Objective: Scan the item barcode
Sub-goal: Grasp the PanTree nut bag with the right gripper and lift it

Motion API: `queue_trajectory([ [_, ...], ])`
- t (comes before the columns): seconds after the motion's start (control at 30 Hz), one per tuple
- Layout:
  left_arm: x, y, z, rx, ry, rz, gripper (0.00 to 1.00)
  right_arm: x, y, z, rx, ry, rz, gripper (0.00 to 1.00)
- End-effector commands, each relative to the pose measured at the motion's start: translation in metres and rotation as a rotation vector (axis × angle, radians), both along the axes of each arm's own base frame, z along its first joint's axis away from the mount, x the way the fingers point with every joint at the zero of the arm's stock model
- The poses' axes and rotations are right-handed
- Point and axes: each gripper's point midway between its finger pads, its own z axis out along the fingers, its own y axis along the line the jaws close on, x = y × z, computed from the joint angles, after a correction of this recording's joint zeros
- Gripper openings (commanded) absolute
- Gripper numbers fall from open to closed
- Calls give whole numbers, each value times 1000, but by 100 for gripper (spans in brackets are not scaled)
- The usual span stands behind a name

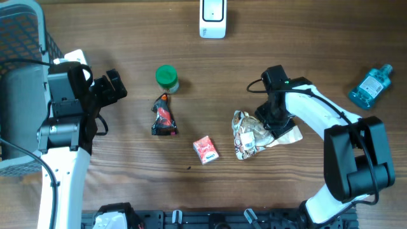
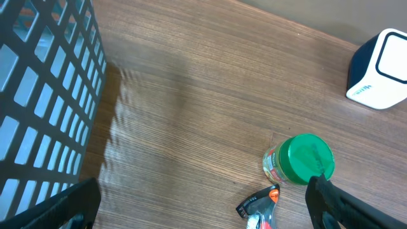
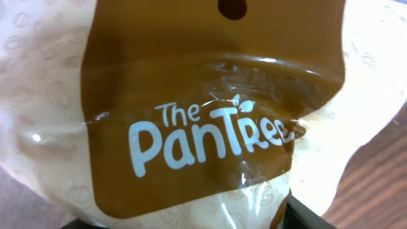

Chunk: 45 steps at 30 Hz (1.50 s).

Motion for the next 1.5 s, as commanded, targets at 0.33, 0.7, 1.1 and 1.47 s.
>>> queue_trajectory([
  [0.33, 2, -3, 2, -12, -8, -4, 100, 2, 5, 108, 92, -266, -23, 56],
  [0.7, 2, -3, 2, -12, -8, -4, 100, -26, -13, 159, 61, -351, -88, 80],
  [1.1, 2, -3, 2, -12, -7, -4, 100, -16, -13, 36, -21, -120, -281, 100],
  [1.47, 2, -3, 2, -12, -7, -4, 100, -13, -27, 4, -133, -84, -382, 100],
])
